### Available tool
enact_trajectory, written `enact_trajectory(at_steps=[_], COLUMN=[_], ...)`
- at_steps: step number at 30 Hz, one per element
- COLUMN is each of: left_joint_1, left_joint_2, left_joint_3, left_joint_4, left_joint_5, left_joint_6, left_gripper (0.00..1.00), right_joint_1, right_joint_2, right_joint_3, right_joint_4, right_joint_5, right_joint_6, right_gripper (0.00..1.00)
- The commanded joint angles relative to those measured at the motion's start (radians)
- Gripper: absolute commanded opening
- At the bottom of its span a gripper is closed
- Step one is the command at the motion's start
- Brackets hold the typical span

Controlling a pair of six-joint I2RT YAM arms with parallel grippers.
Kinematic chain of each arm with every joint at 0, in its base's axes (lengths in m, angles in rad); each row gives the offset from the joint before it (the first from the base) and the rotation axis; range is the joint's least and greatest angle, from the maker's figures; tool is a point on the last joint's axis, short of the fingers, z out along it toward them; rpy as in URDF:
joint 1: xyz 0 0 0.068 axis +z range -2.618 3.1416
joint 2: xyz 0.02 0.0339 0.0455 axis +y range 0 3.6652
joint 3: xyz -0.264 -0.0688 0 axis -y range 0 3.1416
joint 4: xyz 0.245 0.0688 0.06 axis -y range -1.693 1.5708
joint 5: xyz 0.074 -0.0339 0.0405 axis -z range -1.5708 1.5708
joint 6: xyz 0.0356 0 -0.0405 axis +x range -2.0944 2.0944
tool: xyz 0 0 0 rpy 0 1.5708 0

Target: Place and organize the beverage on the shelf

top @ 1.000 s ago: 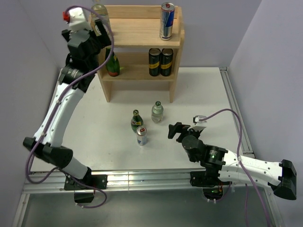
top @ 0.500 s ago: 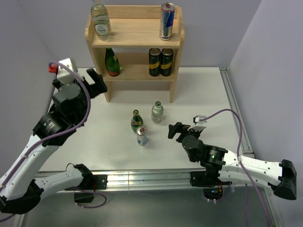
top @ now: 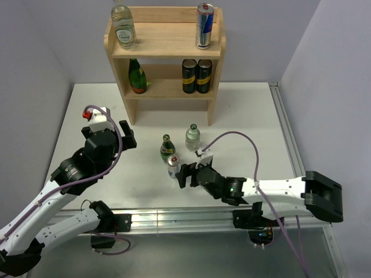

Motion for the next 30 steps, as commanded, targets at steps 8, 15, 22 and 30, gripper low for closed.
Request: enact_trajectory(at_steps=[8, 15, 22, 30], left_joint_1=[-0.005, -0.005, -0.005, -0.005], left_joint_2=[-0.079, -0.105, -0.111, -0.117], left_joint_3=[-0.056, -0.068, -0.071, -0.074], left_joint_4=[0.036, 0.05, 0.053, 0.059], left_joint_5=[0.041, 0.055, 0.063, 0.069], left_joint_6=[-0.001, 0.005, 0.01, 0.018], left_gripper=[0.99, 0.99, 0.99, 0.99], right_joint_1=[0.04, 0.043, 0.046, 0.049], right_joint_2=[0.223, 0.382, 0.508, 0.619], right_joint_3=[0.163, 0.241, 0.249, 0.229], right_joint_4=[0.146, 0.115, 0.204, 0.375], right_joint_5=[-0.046, 0.075, 0.181, 0.288], right_joint_6=[0.007, 0.048, 0.08, 0.034], right_gripper=[1.0, 1.0, 1.0, 1.0])
